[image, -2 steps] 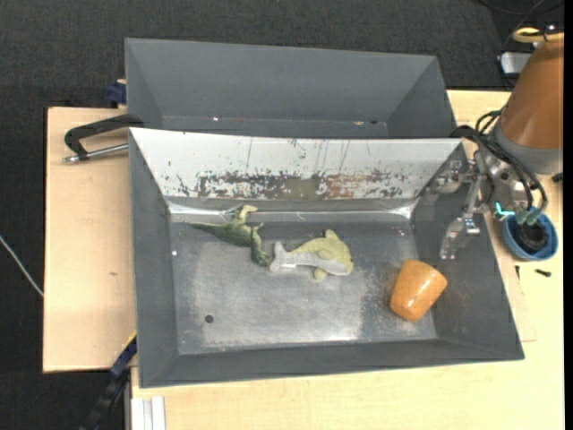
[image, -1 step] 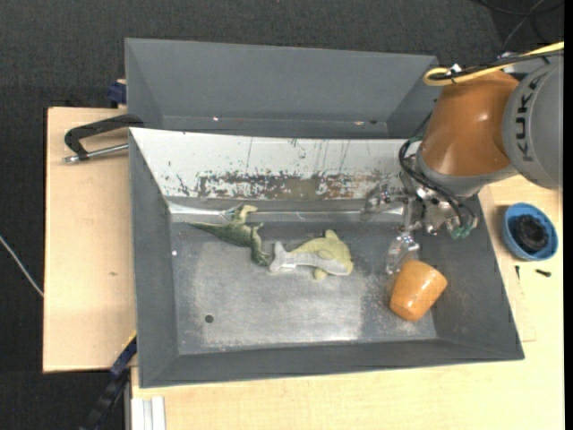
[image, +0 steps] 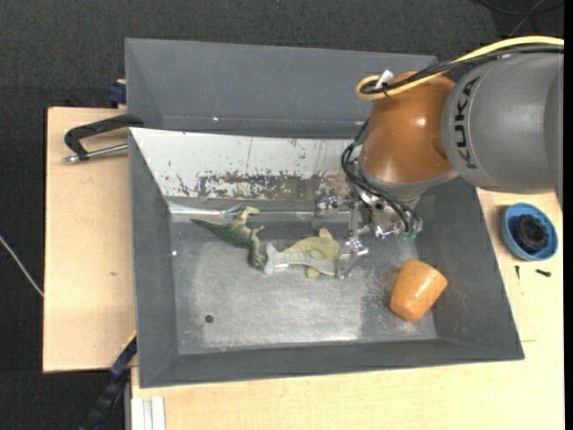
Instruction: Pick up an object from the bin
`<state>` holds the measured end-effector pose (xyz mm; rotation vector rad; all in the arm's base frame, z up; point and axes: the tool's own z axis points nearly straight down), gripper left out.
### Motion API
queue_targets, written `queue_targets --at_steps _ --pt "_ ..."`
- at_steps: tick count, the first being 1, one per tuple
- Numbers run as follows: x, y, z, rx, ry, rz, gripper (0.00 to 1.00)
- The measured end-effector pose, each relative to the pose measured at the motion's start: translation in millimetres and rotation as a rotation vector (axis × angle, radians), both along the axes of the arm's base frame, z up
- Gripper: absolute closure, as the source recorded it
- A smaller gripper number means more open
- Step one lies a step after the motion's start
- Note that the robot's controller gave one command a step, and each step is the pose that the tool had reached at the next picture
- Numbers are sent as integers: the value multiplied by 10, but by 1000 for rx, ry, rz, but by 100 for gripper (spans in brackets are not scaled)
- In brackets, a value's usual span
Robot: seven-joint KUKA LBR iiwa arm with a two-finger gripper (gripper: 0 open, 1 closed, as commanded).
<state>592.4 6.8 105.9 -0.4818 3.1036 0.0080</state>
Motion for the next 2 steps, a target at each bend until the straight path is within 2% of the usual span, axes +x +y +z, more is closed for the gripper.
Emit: queue_targets --at_steps 1,2 --pt "5 -58 7 -4 -2 -7 100" --pt "-135 -151 1387 -6 -14 442 100"
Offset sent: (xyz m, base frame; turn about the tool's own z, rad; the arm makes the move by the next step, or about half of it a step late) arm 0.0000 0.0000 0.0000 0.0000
